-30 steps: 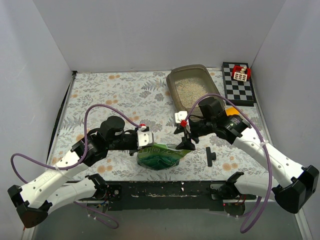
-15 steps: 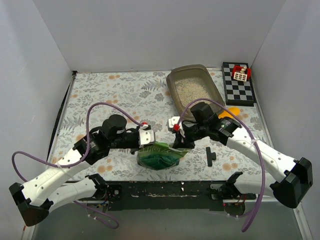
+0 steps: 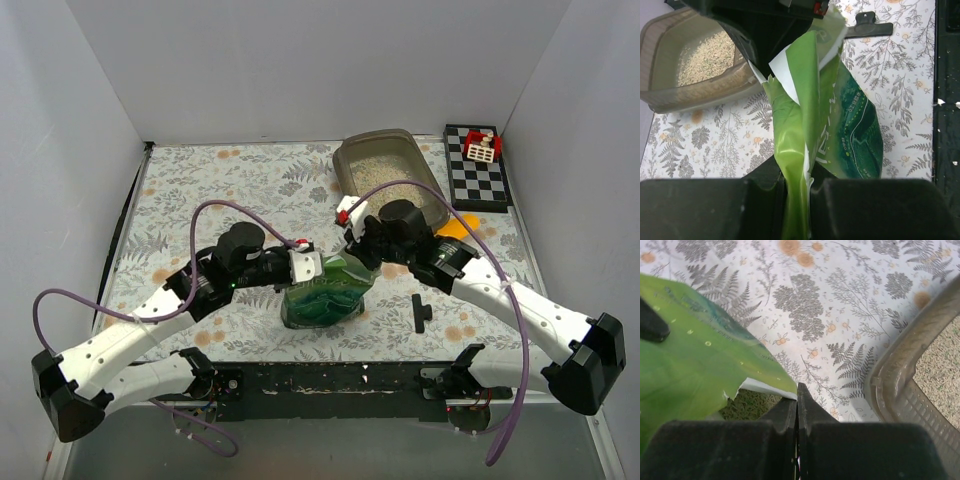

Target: Fill the litter box with clean litter

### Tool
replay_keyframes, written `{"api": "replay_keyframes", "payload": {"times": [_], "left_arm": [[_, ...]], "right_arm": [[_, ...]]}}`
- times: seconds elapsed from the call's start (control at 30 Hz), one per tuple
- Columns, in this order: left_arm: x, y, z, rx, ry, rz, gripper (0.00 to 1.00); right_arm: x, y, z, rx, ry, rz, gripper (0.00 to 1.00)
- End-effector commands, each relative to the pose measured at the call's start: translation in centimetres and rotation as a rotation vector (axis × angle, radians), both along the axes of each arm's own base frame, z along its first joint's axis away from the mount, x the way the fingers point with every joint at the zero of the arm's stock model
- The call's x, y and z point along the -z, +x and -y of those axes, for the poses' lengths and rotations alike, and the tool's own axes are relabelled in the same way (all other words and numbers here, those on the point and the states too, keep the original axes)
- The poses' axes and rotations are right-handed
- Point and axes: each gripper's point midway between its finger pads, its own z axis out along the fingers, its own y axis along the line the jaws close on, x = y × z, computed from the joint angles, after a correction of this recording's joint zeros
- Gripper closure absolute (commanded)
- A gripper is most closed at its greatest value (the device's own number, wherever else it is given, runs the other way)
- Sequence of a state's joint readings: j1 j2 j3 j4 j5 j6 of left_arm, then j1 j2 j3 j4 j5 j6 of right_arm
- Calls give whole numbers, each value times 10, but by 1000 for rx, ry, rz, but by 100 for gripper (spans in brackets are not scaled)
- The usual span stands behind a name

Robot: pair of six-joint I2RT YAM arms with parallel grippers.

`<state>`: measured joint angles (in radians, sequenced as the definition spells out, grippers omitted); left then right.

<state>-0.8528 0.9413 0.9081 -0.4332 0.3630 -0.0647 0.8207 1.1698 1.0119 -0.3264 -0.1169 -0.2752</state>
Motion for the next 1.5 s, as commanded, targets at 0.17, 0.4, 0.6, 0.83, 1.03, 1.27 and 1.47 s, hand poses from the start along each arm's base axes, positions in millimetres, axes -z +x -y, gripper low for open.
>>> {"api": "replay_keyframes", "payload": {"times": [0.17, 0.4, 0.6, 0.83, 1.03, 1.27, 1.47], "left_arm": [[-13, -20, 17, 142, -104, 25, 95], [-4, -19, 16, 125, -97, 20, 95], [-2, -18, 14, 118, -94, 25, 96], [-1, -17, 15, 119, -91, 30, 96], [-2, -15, 16, 117, -93, 35, 96], [0, -14, 17, 116, -90, 31, 96], [1, -11, 19, 110, -83, 27, 96]], "right_arm": [[7, 50, 52, 452, 58, 85, 99], [-14, 39, 47, 374, 75, 90, 89], [-60, 24, 61, 330, 56, 136, 52], [-82, -11, 68, 188, 47, 124, 58], [-86, -34, 62, 46, 18, 77, 99], [-69, -51, 47, -71, 30, 6, 99], [-45, -54, 37, -110, 32, -43, 99]]}}
